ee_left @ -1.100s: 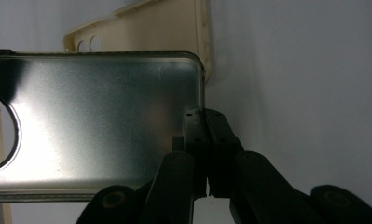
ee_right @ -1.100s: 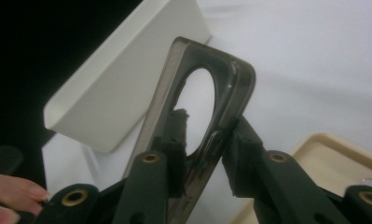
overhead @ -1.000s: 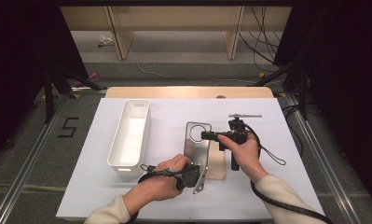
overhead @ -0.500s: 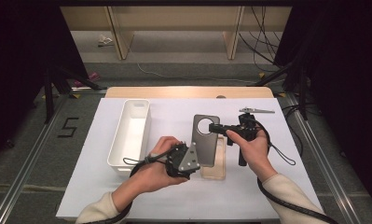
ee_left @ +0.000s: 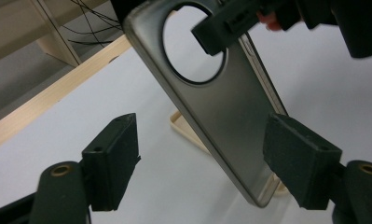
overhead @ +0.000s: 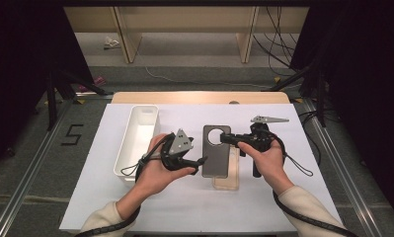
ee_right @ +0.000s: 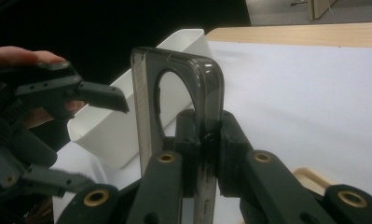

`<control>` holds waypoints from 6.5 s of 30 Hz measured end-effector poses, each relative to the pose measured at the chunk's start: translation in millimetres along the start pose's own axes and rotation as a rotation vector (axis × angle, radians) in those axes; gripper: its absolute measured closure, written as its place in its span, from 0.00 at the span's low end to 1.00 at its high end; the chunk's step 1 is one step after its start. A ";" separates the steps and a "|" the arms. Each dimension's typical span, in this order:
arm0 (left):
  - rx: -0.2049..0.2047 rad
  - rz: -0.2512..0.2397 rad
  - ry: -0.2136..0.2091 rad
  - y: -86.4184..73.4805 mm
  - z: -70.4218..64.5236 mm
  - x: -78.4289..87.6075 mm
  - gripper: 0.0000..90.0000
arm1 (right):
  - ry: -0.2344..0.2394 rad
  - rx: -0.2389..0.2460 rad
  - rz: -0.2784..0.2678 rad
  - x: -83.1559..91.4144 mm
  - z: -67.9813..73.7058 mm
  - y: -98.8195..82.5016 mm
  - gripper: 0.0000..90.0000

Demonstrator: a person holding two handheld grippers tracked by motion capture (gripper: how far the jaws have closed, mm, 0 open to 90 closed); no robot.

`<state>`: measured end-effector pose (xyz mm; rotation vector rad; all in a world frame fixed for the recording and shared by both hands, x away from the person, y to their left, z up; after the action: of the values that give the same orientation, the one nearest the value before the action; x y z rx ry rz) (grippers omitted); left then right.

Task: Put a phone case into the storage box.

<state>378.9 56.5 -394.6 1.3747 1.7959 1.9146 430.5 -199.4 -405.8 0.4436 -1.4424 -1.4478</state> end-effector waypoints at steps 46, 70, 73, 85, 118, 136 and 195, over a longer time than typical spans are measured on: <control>0.334 -0.105 0.040 18.3 9.9 -10.3 0.89 | -0.020 0.075 0.006 -6.5 16.4 -3.4 0.90; 0.384 -0.132 0.053 17.1 9.2 -7.2 0.93 | -0.024 0.089 0.010 -8.9 18.6 -4.6 0.90; 0.359 -0.143 0.062 17.6 8.0 -6.6 0.94 | -0.030 0.096 0.011 -9.3 18.9 -4.0 0.89; 0.336 -0.185 0.097 20.3 14.8 1.1 0.94 | -0.057 0.201 0.040 -8.9 23.7 2.0 0.62; 0.308 -0.242 0.122 26.3 34.4 22.7 0.94 | -0.062 0.261 0.039 9.4 21.5 -8.2 0.25; 0.305 -0.280 0.148 33.4 44.5 38.2 0.94 | -0.068 0.266 0.055 16.3 21.5 -15.7 0.24; 0.341 -0.373 0.197 49.2 85.1 70.7 0.94 | -0.132 0.223 0.077 53.4 14.4 -43.5 0.18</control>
<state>421.1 150.6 -331.1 0.8629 2.3611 1.6474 379.2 -244.9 -421.5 0.4315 -1.7175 -1.2800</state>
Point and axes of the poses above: each handheld gripper's, and its own axes: x roughly backward along the jaws, y roughly out of its top, z roughly to its left, the point moved 1 cm from there along -x, roughly forward along the jaws, and after that the axes turned 15 degrees about x, right-handed, at the moved point
